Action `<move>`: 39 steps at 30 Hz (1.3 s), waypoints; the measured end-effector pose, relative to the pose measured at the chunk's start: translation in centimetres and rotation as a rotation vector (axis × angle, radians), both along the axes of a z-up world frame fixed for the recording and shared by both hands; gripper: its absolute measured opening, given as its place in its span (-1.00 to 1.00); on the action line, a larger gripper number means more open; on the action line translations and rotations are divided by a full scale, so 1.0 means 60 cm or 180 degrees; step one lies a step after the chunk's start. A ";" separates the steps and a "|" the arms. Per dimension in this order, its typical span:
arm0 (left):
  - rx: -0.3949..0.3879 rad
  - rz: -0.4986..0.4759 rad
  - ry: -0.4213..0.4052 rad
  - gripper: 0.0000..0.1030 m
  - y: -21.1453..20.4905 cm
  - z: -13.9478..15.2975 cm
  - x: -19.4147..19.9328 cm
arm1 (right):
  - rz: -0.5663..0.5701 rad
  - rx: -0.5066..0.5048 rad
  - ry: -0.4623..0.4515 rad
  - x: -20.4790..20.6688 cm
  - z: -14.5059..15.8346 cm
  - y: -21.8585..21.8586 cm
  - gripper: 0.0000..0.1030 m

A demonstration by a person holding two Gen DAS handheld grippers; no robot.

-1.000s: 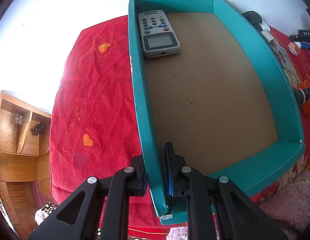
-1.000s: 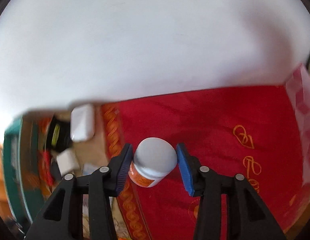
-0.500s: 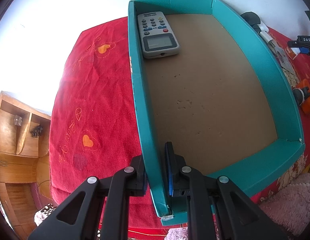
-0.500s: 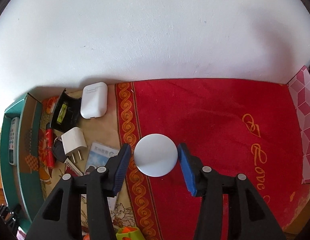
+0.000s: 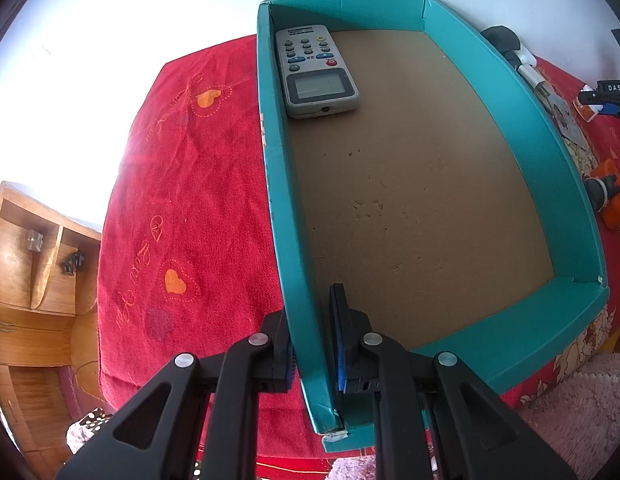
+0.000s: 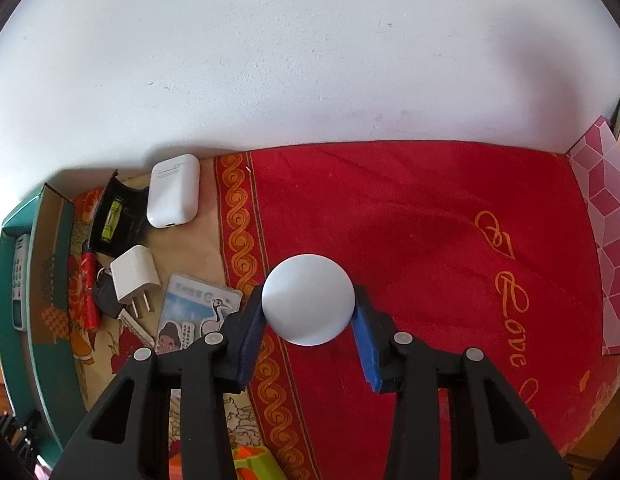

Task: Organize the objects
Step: 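Close the right gripper on the white jar lid and lift it, then place the white jar in the tray beside the remote, open right gripper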

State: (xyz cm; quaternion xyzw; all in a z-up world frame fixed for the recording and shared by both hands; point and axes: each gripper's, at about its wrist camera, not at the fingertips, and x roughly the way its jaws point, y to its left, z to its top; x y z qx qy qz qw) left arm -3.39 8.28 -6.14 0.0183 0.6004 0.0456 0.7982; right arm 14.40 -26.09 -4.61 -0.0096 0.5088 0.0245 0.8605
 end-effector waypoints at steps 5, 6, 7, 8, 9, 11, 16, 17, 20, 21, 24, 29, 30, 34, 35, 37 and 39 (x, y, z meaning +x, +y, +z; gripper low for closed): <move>0.0004 -0.0018 0.0009 -0.78 0.001 0.000 0.002 | 0.0101 0.0024 -0.0074 -0.027 0.025 0.014 -0.19; 0.0003 -0.0019 0.0011 -0.78 0.001 0.000 0.003 | 0.0153 0.0037 -0.0098 -0.033 0.033 0.022 -0.19; 0.0004 -0.0020 0.0010 -0.78 0.000 0.000 0.003 | 0.0203 0.0047 -0.0123 -0.039 0.040 0.030 -0.19; 0.0003 -0.0020 0.0010 -0.78 0.000 0.000 0.003 | 0.0267 0.0059 -0.0152 -0.045 0.050 0.042 -0.19; 0.0003 -0.0023 0.0010 -0.78 0.000 0.000 0.003 | 0.0348 0.0069 -0.0183 -0.055 0.065 0.047 -0.19; -0.0002 -0.0033 0.0010 -0.78 -0.001 0.000 0.004 | 0.0521 0.0098 -0.0230 -0.069 0.083 0.077 -0.19; -0.0019 -0.0016 -0.0002 -0.79 -0.001 0.001 0.003 | 0.0915 0.0184 -0.0248 -0.087 0.095 0.171 -0.19; -0.0018 -0.0011 -0.0004 -0.79 0.000 0.001 0.002 | 0.0997 0.0191 -0.0242 -0.089 0.095 0.192 -0.19; -0.0021 -0.0004 -0.0006 -0.79 0.001 0.000 0.002 | 0.1207 0.0211 -0.0200 -0.098 0.100 0.255 -0.19; -0.0027 -0.0005 -0.0002 -0.79 0.002 0.000 0.002 | 0.1270 0.0218 -0.0179 -0.099 0.094 0.280 -0.19; -0.0012 -0.0030 0.0038 -0.79 0.002 -0.001 0.005 | 0.1488 0.0231 -0.0147 -0.099 0.084 0.349 -0.19; -0.0028 -0.0041 0.0043 -0.79 0.002 -0.003 0.009 | 0.1688 0.0100 -0.0065 -0.082 0.052 0.445 -0.19; -0.0034 -0.0037 0.0043 -0.79 0.003 -0.003 0.009 | 0.1706 0.0058 -0.0046 -0.077 0.042 0.461 -0.19; -0.0037 -0.0050 0.0037 -0.79 0.005 -0.003 0.009 | 0.1702 -0.0059 0.0011 -0.058 0.020 0.498 -0.19; -0.0040 -0.0053 0.0033 -0.79 0.005 -0.003 0.008 | 0.1696 -0.0079 0.0021 -0.053 0.015 0.504 -0.19; -0.0055 -0.0056 0.0027 -0.79 0.007 -0.003 0.007 | 0.1676 -0.0143 0.0038 -0.042 0.006 0.516 -0.19; -0.0063 -0.0056 0.0028 -0.79 0.008 -0.004 0.006 | 0.1654 -0.0180 0.0070 -0.030 -0.009 0.531 -0.19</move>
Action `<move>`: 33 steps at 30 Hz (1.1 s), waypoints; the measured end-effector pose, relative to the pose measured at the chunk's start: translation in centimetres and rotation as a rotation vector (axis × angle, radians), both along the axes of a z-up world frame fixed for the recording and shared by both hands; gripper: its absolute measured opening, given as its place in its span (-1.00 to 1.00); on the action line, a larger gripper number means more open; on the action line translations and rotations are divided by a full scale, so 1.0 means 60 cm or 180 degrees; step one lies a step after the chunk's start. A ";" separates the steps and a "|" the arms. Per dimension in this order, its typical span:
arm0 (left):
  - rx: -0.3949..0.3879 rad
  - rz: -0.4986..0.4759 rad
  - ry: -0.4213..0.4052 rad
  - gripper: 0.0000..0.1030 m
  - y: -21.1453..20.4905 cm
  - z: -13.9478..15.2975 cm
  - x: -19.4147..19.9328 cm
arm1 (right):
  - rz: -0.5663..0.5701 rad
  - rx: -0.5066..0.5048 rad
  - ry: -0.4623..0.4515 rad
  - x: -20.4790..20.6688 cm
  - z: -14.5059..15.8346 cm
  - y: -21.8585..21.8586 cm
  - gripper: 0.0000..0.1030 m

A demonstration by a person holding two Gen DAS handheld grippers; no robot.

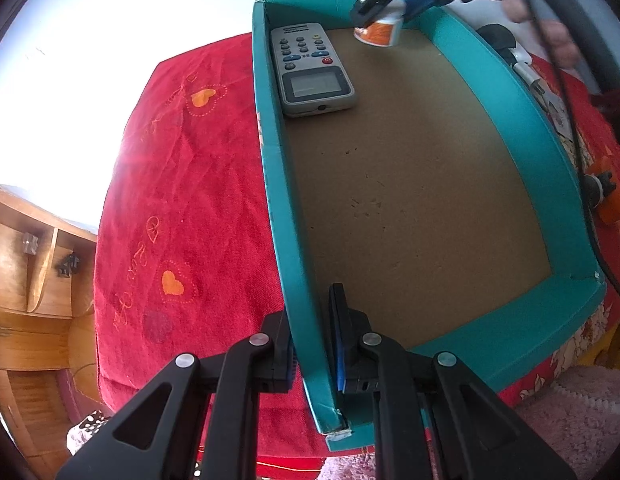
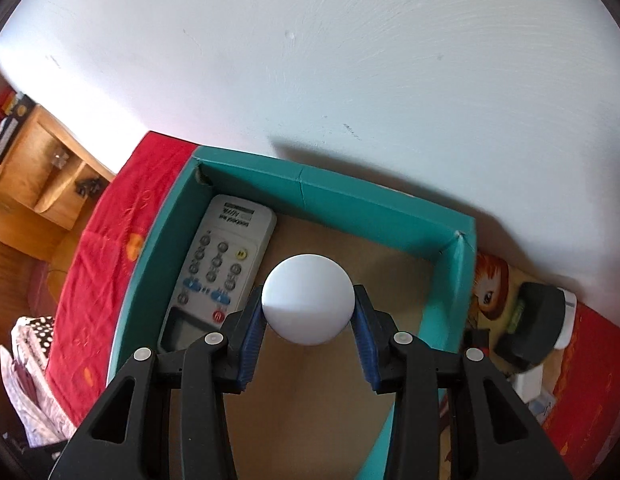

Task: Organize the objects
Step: 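Place the white jar in the tray beside the remote, open right gripper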

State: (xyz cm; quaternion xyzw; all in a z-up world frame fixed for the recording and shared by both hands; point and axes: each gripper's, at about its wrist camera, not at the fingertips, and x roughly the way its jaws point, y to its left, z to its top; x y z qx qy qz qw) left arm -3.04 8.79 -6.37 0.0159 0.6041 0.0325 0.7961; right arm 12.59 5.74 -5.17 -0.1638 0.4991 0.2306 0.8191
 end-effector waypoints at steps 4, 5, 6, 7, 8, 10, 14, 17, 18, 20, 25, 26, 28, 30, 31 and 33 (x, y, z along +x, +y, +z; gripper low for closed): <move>0.0000 -0.0016 -0.0002 -0.79 0.001 0.000 -0.001 | -0.0017 -0.0042 0.0010 0.019 -0.021 0.024 -0.19; -0.0001 -0.0019 0.0000 -0.79 0.001 0.000 -0.001 | -0.0020 -0.0045 0.0011 0.022 -0.023 0.027 -0.19; -0.0001 -0.0025 0.0002 -0.79 0.002 0.000 -0.001 | -0.0034 -0.0053 0.0011 0.027 -0.027 0.031 -0.19; 0.0000 -0.0028 0.0003 -0.79 0.002 0.000 -0.001 | -0.0045 -0.0057 0.0005 0.030 -0.033 0.037 -0.19; 0.0001 -0.0033 0.0002 -0.79 0.002 0.000 -0.001 | -0.0058 -0.0056 0.0005 0.034 -0.036 0.040 -0.19; 0.0003 -0.0043 0.0004 -0.79 0.002 0.000 -0.001 | -0.0080 -0.0050 0.0001 0.040 -0.045 0.048 -0.19; 0.0010 -0.0054 0.0015 -0.79 0.000 -0.002 0.003 | -0.0098 -0.0035 -0.0071 0.049 -0.047 0.057 -0.19; 0.0003 -0.0058 0.0014 -0.79 0.001 -0.002 0.003 | -0.0143 0.0022 -0.0074 0.056 -0.052 0.065 -0.19; -0.0009 -0.0055 0.0014 -0.79 0.001 -0.002 0.003 | -0.0150 0.0027 -0.0071 0.058 -0.053 0.067 -0.18; -0.0027 -0.0044 0.0003 -0.79 0.003 -0.002 0.002 | -0.0139 0.0018 -0.0079 0.059 -0.054 0.070 -0.18; -0.0074 -0.0010 -0.0047 -0.79 0.012 -0.001 -0.004 | -0.0195 0.0071 -0.0018 0.061 -0.055 0.065 -0.15; -0.0080 -0.0003 -0.0052 -0.79 0.013 -0.002 -0.005 | -0.0218 0.0116 0.0050 0.063 -0.056 0.063 -0.10; -0.0070 -0.0007 -0.0064 -0.79 0.014 -0.001 -0.007 | -0.0234 0.0212 0.0135 0.064 -0.055 0.058 0.04; -0.0081 0.0001 -0.0073 -0.79 0.016 -0.001 -0.009 | -0.0244 0.0240 0.0114 0.057 -0.045 0.049 0.14; -0.0094 0.0009 -0.0076 -0.79 0.017 -0.001 -0.009 | -0.0236 0.0248 0.0096 0.052 -0.039 0.044 0.15; -0.0122 0.0029 -0.0083 -0.79 0.020 -0.001 -0.011 | -0.0204 0.0306 0.0085 0.039 -0.024 0.028 0.15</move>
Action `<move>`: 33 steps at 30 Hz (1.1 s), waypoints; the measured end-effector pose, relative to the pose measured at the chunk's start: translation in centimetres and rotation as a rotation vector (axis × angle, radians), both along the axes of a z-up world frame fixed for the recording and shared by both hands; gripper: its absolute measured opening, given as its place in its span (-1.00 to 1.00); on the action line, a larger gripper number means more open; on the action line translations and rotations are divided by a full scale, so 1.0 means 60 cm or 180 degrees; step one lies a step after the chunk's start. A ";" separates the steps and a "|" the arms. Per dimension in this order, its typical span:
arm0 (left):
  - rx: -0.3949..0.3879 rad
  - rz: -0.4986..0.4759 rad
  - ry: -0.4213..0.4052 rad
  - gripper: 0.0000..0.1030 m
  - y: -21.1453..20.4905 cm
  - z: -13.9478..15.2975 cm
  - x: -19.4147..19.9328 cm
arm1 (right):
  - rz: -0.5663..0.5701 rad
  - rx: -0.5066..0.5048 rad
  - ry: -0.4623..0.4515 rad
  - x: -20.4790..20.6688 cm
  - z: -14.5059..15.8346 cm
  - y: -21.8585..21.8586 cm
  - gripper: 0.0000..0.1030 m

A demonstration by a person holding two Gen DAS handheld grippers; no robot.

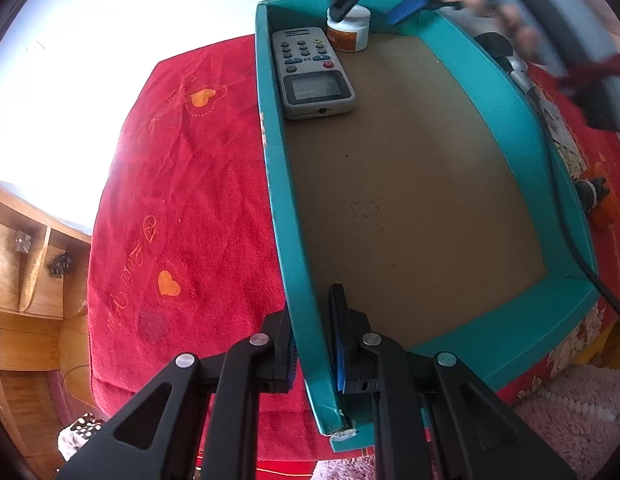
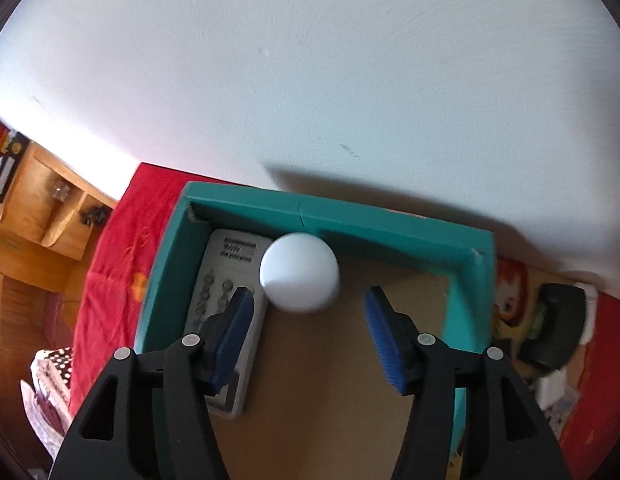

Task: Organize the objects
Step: 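Place the white jar in the tray beside the remote, open right gripper, then move the right gripper to the black figurine and grasp it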

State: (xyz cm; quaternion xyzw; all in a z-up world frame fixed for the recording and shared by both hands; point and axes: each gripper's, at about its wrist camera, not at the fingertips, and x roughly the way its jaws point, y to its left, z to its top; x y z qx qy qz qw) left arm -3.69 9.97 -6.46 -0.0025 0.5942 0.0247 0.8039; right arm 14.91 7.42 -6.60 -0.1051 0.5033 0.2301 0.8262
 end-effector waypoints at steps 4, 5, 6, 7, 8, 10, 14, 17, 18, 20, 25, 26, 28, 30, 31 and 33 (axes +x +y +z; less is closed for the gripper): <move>-0.0008 0.0014 -0.0012 -0.79 0.003 0.000 -0.002 | 0.0065 0.0134 -0.0006 -0.040 0.031 -0.048 0.15; -0.0009 0.0019 -0.0013 -0.79 0.004 0.000 -0.002 | 0.0072 0.0129 -0.0019 -0.049 0.035 -0.057 0.15; -0.0012 0.0027 -0.0014 -0.79 0.006 0.000 -0.002 | 0.0061 0.0096 -0.0039 -0.061 0.040 -0.072 0.15; -0.0013 0.0034 -0.0011 -0.79 0.006 0.000 -0.002 | 0.0030 0.0060 -0.0051 -0.071 0.043 -0.087 0.15; -0.0010 0.0034 -0.0007 -0.79 0.006 0.001 -0.002 | -0.0017 0.0060 -0.0049 -0.082 0.046 -0.109 0.15; 0.0009 0.0023 0.0006 -0.79 0.006 0.000 -0.001 | -0.0103 0.0093 -0.0019 -0.094 0.048 -0.148 0.15; 0.0067 -0.0026 0.0033 -0.79 -0.002 -0.002 0.002 | -0.0463 0.0145 0.0031 -0.114 0.038 -0.258 0.15; 0.0071 -0.0035 0.0043 -0.79 -0.005 -0.001 0.004 | -0.0713 0.0111 0.0058 -0.123 0.024 -0.329 0.15; 0.0073 -0.0037 0.0043 -0.79 -0.005 -0.001 0.004 | -0.0779 0.0102 0.0064 -0.132 0.023 -0.349 0.15; 0.0077 -0.0043 0.0041 -0.79 -0.007 0.000 0.004 | -0.0934 0.0119 0.0116 -0.142 0.013 -0.391 0.15; 0.0078 -0.0043 0.0040 -0.79 -0.008 0.001 0.002 | -0.1342 0.0296 0.0298 -0.174 -0.021 -0.492 0.15; 0.0081 -0.0043 0.0042 -0.79 -0.009 0.002 0.002 | -0.1388 0.0301 0.0320 -0.181 -0.028 -0.503 0.15; 0.0093 -0.0048 0.0048 -0.79 -0.011 0.002 0.003 | -0.1385 0.0324 0.0351 -0.200 -0.035 -0.522 0.15; 0.0102 -0.0048 0.0055 -0.79 -0.012 0.001 0.004 | -0.1222 0.0306 0.0364 -0.217 -0.040 -0.519 0.15; 0.0106 -0.0047 0.0059 -0.79 -0.013 0.001 0.005 | -0.1121 0.0254 0.0333 -0.224 -0.041 -0.514 0.15; 0.0113 -0.0043 0.0067 -0.79 -0.014 0.001 0.007 | -0.0836 0.0002 0.0237 -0.236 -0.039 -0.488 0.16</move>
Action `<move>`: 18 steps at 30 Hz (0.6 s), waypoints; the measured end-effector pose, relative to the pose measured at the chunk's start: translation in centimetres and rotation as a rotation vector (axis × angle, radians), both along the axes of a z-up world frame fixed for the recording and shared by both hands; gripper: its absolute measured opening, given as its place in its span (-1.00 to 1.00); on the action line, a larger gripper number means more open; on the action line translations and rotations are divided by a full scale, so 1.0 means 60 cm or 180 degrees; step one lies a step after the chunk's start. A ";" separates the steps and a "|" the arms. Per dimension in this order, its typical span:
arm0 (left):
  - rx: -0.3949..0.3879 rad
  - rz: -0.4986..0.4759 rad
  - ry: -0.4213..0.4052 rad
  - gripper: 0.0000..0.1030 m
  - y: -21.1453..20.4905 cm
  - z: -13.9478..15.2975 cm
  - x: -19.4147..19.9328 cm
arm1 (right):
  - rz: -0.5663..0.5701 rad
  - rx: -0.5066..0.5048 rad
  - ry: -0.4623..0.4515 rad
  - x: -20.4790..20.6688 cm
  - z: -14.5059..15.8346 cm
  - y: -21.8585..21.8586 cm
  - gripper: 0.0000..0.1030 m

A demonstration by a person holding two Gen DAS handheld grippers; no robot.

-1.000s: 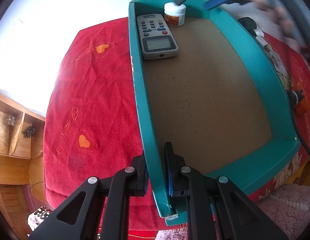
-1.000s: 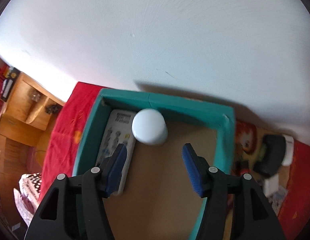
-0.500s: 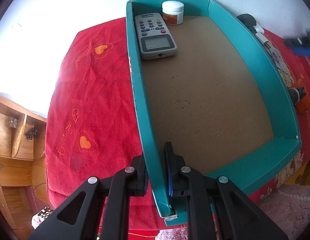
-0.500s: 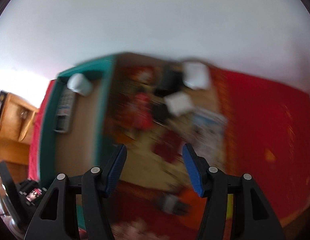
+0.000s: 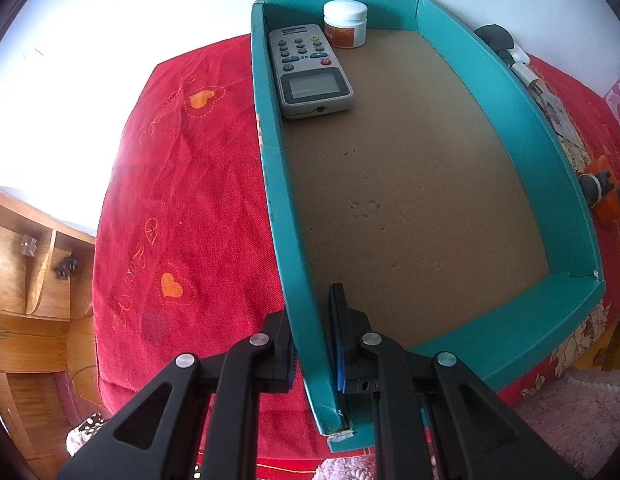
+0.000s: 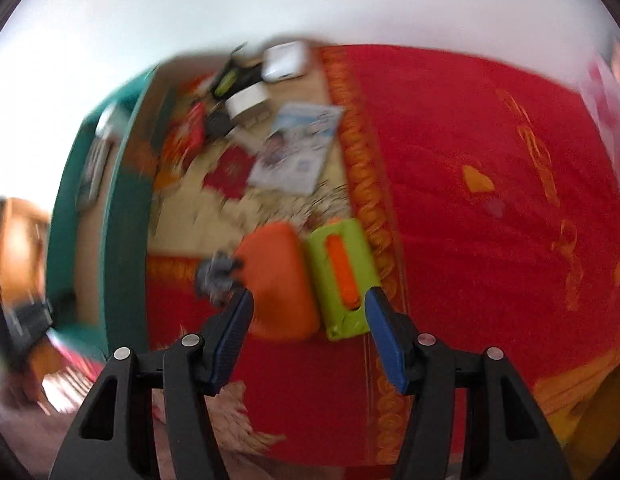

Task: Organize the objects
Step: 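Move the right gripper to the black figurine and grasp it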

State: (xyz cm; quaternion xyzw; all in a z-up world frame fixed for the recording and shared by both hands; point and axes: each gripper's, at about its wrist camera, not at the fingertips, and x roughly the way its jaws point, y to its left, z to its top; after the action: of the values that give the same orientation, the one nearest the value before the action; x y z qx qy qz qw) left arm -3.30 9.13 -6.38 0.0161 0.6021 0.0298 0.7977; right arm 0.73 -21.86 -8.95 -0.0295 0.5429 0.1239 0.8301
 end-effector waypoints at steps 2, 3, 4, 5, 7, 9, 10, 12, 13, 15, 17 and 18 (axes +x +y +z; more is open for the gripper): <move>0.0008 0.0000 0.0004 -0.79 -0.002 0.000 0.001 | 0.0272 -0.0275 -0.0072 -0.008 -0.001 0.025 0.19; 0.0008 0.0001 0.0001 -0.79 -0.002 0.000 0.002 | 0.0395 -0.0428 -0.0108 -0.010 -0.003 0.038 0.22; 0.0007 0.0003 -0.0001 -0.79 -0.003 0.000 0.002 | 0.0497 -0.0565 -0.0144 -0.012 -0.006 0.048 0.23; 0.0007 0.0003 -0.0002 -0.79 -0.003 0.000 0.002 | 0.0625 -0.0714 -0.0194 -0.012 -0.006 0.061 0.23; 0.0006 0.0002 -0.0004 -0.79 -0.003 0.000 0.002 | 0.0830 -0.0918 -0.0266 -0.017 -0.002 0.078 0.23; 0.0002 0.0001 -0.0012 -0.79 -0.002 0.000 0.002 | 0.1104 -0.1135 -0.0325 -0.017 0.002 0.103 0.23; 0.0000 0.0002 -0.0017 -0.79 -0.002 0.000 0.001 | 0.1239 -0.1229 -0.0348 -0.017 0.004 0.113 0.23; -0.0007 0.0007 -0.0025 -0.79 -0.001 0.000 0.000 | 0.1573 -0.1433 -0.0385 -0.018 0.005 0.141 0.23; -0.0012 0.0010 -0.0030 -0.79 0.000 0.001 -0.002 | 0.1722 -0.1498 -0.0381 -0.018 0.003 0.150 0.23; -0.0028 0.0022 -0.0041 -0.79 0.002 0.001 -0.003 | 0.2006 -0.1642 -0.0331 -0.015 -0.004 0.174 0.23; -0.0054 0.0046 -0.0049 -0.79 0.006 0.001 -0.005 | 0.2269 -0.1709 -0.0233 -0.014 -0.010 0.193 0.23; -0.0061 0.0054 -0.0053 -0.79 0.008 0.001 -0.006 | 0.2413 -0.1726 -0.0140 -0.012 -0.014 0.202 0.23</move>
State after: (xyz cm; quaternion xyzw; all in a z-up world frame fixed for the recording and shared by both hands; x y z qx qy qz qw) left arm -3.65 9.60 -6.31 0.0031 0.5959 0.0309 0.8025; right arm -0.01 -9.71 -9.81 -0.4443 0.4889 0.2714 0.6999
